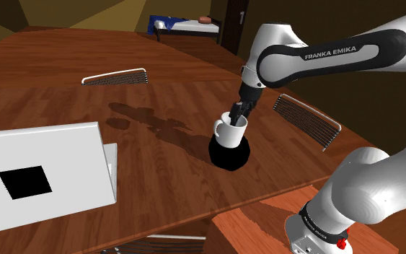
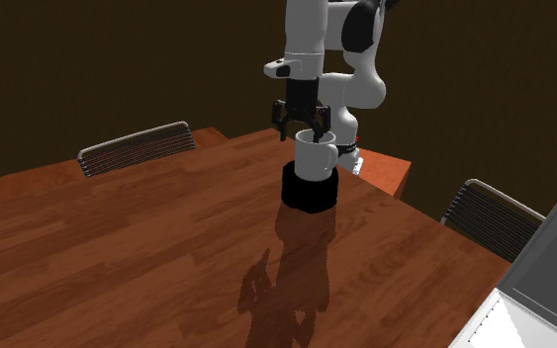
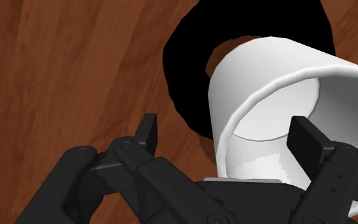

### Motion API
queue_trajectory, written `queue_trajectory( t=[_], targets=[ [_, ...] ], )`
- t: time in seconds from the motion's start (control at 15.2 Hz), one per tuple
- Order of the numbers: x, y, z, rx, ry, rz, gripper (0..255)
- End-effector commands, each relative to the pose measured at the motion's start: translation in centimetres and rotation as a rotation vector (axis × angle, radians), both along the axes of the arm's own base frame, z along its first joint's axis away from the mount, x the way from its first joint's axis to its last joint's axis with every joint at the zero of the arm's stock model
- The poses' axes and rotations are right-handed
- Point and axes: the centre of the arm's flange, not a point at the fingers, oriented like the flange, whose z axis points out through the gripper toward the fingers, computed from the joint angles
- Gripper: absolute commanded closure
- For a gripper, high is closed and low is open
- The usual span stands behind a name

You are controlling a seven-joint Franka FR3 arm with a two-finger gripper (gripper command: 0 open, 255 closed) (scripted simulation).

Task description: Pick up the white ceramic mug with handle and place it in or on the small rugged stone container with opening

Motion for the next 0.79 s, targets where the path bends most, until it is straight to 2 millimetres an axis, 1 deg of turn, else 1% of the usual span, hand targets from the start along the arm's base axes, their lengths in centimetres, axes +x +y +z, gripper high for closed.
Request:
queue_trajectory(
  t=[0.0, 0.2, 0.26, 0.73],
  targets=[
    [0.0, 0.0, 0.0, 0.000, 0.000, 0.000, 0],
    [-0.2, -0.1, 4.0, 0.000, 0.000, 0.000, 0],
    [-0.3, -0.1, 5.0, 0.000, 0.000, 0.000, 0],
    [-0.3, -0.1, 5.0, 0.000, 0.000, 0.000, 0]
  ],
)
